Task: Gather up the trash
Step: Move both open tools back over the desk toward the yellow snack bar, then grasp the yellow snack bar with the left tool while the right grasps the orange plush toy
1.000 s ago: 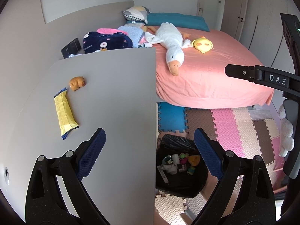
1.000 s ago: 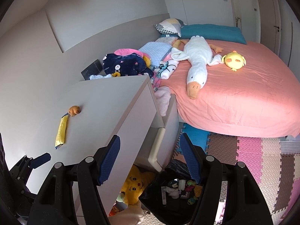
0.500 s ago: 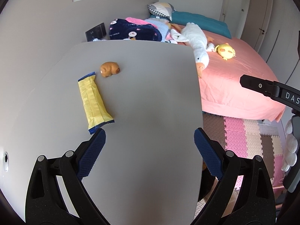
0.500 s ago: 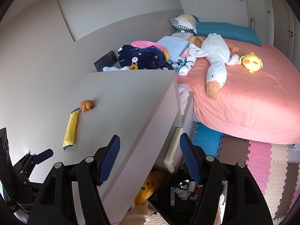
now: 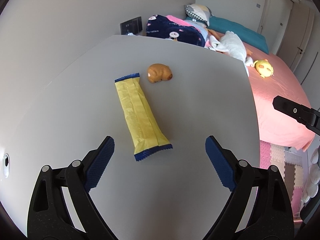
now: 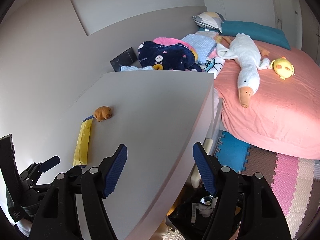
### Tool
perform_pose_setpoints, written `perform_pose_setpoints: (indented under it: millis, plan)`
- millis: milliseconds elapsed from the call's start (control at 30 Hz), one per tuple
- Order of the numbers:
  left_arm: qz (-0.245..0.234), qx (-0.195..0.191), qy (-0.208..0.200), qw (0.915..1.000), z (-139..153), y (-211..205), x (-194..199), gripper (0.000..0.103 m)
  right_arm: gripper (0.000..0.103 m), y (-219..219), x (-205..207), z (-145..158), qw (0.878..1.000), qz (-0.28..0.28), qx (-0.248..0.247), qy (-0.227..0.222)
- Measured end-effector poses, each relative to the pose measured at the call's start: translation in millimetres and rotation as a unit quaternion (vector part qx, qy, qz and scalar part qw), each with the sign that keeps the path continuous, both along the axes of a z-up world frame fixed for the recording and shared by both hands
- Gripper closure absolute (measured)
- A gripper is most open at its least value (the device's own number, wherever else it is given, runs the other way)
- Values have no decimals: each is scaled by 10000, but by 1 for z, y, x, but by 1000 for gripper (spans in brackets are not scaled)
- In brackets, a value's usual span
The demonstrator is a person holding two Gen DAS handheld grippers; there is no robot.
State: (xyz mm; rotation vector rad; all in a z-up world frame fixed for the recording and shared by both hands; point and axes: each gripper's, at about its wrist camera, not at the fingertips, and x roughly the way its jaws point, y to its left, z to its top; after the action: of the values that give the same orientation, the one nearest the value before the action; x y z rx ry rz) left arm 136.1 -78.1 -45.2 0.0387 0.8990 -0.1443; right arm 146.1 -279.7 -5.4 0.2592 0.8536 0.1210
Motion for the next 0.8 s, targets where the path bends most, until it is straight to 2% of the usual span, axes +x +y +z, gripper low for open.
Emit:
perform_pose_setpoints:
  millis: [267,333,533,800]
  plan:
    - [304,150,131,9993,-14,16,33,28,34,22,28,-9,9999,129,0,83]
    - [321,125,207,9992,-18,19,39,35,34,26,34,-11,9998,159,-6,100]
    - [325,238,308,9987,-27,23,49,42,34,42,48,-14,9996,251,10,121]
    - [138,237,75,9996,-27,30,49,56,34,69,67,-22,9987,467,-3,197]
